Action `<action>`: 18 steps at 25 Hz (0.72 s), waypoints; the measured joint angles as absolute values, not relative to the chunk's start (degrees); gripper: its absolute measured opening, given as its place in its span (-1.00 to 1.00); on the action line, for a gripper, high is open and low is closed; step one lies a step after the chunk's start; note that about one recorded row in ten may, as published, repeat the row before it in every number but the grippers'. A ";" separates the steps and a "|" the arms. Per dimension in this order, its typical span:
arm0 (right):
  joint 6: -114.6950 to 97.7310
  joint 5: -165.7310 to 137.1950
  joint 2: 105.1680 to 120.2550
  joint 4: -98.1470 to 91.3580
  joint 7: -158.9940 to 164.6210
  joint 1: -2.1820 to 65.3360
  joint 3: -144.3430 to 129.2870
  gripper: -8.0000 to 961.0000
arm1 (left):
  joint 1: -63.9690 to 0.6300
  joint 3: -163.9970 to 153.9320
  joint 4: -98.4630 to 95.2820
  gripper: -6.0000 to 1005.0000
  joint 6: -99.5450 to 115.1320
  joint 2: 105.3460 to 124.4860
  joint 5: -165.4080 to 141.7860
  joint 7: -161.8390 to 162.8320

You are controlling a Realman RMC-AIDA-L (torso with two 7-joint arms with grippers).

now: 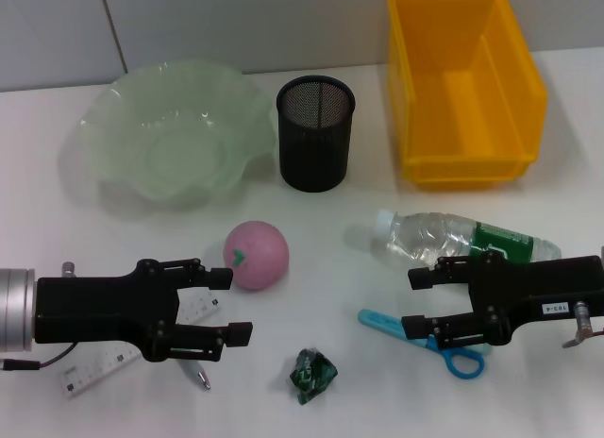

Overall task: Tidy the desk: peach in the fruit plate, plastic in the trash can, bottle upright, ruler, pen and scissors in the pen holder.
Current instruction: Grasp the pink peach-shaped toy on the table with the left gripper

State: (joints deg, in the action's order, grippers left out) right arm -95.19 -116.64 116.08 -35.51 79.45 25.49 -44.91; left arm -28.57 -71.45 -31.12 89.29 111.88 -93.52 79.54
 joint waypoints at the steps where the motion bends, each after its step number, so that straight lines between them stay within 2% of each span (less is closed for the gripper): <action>1: -95.19 -116.64 116.09 -35.51 79.45 25.49 -44.91 0.59 | -28.57 -71.45 -31.12 0.63 89.30 111.88 -93.52 79.54; 13: -95.19 -116.39 116.29 -35.37 79.45 25.07 -44.90 0.59 | -29.19 -71.45 -34.37 0.59 83.38 112.38 -93.63 79.54; 18: -95.19 -116.37 116.30 -35.25 79.45 24.99 -44.83 0.59 | -29.87 -71.63 -35.81 0.57 77.96 113.81 -94.43 79.52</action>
